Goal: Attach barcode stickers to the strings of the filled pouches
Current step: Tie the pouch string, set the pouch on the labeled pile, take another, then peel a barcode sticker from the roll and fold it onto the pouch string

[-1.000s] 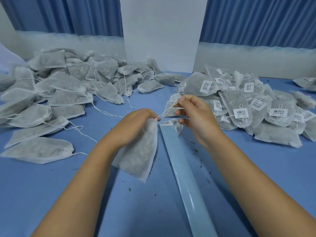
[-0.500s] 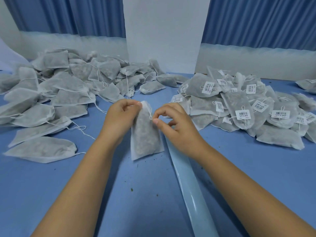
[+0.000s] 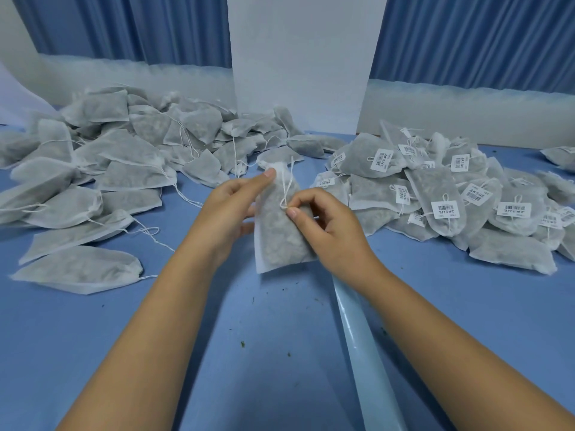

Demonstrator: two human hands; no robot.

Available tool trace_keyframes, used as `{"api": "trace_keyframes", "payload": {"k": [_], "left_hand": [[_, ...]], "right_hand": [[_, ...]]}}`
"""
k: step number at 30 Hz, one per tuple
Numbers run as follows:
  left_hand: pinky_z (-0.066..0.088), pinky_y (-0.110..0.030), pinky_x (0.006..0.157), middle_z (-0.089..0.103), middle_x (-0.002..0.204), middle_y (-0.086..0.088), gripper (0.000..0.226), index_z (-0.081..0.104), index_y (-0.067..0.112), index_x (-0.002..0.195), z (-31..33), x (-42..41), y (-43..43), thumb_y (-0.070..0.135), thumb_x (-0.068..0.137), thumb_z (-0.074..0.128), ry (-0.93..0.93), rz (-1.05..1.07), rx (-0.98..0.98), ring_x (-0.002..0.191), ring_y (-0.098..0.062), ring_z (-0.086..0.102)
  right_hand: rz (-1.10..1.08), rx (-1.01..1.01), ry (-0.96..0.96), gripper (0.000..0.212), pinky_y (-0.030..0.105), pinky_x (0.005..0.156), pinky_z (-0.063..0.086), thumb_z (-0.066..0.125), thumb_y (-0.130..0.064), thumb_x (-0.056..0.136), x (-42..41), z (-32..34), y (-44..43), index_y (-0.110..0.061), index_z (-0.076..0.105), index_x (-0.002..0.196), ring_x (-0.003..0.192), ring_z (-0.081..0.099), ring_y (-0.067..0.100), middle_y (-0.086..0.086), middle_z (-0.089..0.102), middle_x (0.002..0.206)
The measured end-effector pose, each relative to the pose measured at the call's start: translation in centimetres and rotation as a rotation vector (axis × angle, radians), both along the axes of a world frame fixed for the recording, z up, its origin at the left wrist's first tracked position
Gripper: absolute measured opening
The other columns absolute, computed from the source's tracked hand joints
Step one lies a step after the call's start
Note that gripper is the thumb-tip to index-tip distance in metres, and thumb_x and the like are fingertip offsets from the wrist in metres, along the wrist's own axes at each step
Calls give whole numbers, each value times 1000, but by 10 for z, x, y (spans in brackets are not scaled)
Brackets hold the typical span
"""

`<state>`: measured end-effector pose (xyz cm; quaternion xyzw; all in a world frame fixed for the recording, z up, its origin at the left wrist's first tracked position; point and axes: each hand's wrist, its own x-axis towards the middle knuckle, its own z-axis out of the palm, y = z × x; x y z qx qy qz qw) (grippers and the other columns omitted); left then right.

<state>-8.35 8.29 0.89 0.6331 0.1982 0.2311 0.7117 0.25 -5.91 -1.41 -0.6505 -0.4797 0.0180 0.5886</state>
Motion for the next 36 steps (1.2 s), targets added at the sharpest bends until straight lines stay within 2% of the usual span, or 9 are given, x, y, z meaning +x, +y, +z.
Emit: {"api": "trace_keyframes", "payload": {"k": [2, 5, 10, 14, 18, 20, 27, 31, 36], "left_hand": [[59, -32, 78, 77, 96, -6, 55, 73, 7, 105, -2, -1, 2, 51, 72, 74, 92, -121, 49, 86, -19, 74], [59, -26, 63, 76, 85, -5, 21, 75, 12, 88, -8, 4, 2, 32, 83, 74, 112, -148, 30, 75, -15, 73], [60, -29, 66, 78, 87, -7, 14, 72, 10, 90, -21, 11, 19, 24, 86, 74, 186, 11, -41, 75, -18, 74], [59, -35, 75, 78, 87, -8, 18, 72, 8, 93, -26, 11, 35, 24, 85, 75, 258, 106, -101, 78, -23, 75], [58, -35, 74, 78, 90, -9, 24, 72, 7, 99, -29, 12, 36, 26, 85, 75, 343, 38, -95, 80, -24, 74], [58, -35, 74, 78, 91, -8, 26, 72, 8, 100, -30, 13, 34, 27, 84, 75, 380, -9, -74, 82, -24, 75], [56, -33, 73, 76, 101, -9, 25, 73, 10, 103, -30, 11, 36, 28, 85, 73, 365, -153, -204, 83, -22, 74], [57, -32, 71, 76, 101, -6, 37, 74, 13, 104, -30, 10, 38, 29, 71, 78, 324, -224, -304, 84, -21, 74], [59, -29, 62, 76, 96, -6, 35, 76, 13, 98, -33, 13, 35, 29, 66, 78, 298, -274, -356, 78, -19, 74]], "right_hand": [[-3, 2, 7, 8, 22, 78, 44, 62, -13, 93, 2, 1, -1, -21, 63, 90, 83, 56, 1, -23, 61, 85], [41, -36, 30, 13, 28, 83, 49, 64, -11, 92, 2, 1, -2, -24, 64, 89, 90, 61, 3, -22, 65, 89], [-161, -67, 183, 19, 12, 75, 45, 63, -6, 90, 21, 8, -8, -25, 66, 90, 79, 59, -4, -15, 66, 94], [-405, -383, 262, 18, 5, 59, 38, 71, -29, 86, 45, 3, -19, -18, 65, 100, 74, 53, -4, -11, 60, 89], [-370, -614, 373, 35, 20, 58, 39, 73, -42, 82, 51, -2, -21, -15, 64, 101, 73, 57, 9, -3, 62, 95], [-301, -652, 411, 32, 23, 57, 40, 72, -40, 84, 51, -3, -22, -11, 63, 89, 67, 54, 15, 2, 62, 83], [-115, -309, 576, 13, 14, 54, 48, 66, -11, 92, 51, -11, -19, -8, 69, 80, 53, 58, 3, -4, 67, 66], [-70, -157, 624, 11, 17, 70, 54, 63, -6, 93, 47, -26, -8, -13, 71, 91, 75, 67, 8, 1, 75, 88], [-28, -198, 523, 20, 25, 87, 55, 63, -4, 92, 43, -42, -3, -22, 72, 94, 88, 69, 9, -3, 76, 96]]}}
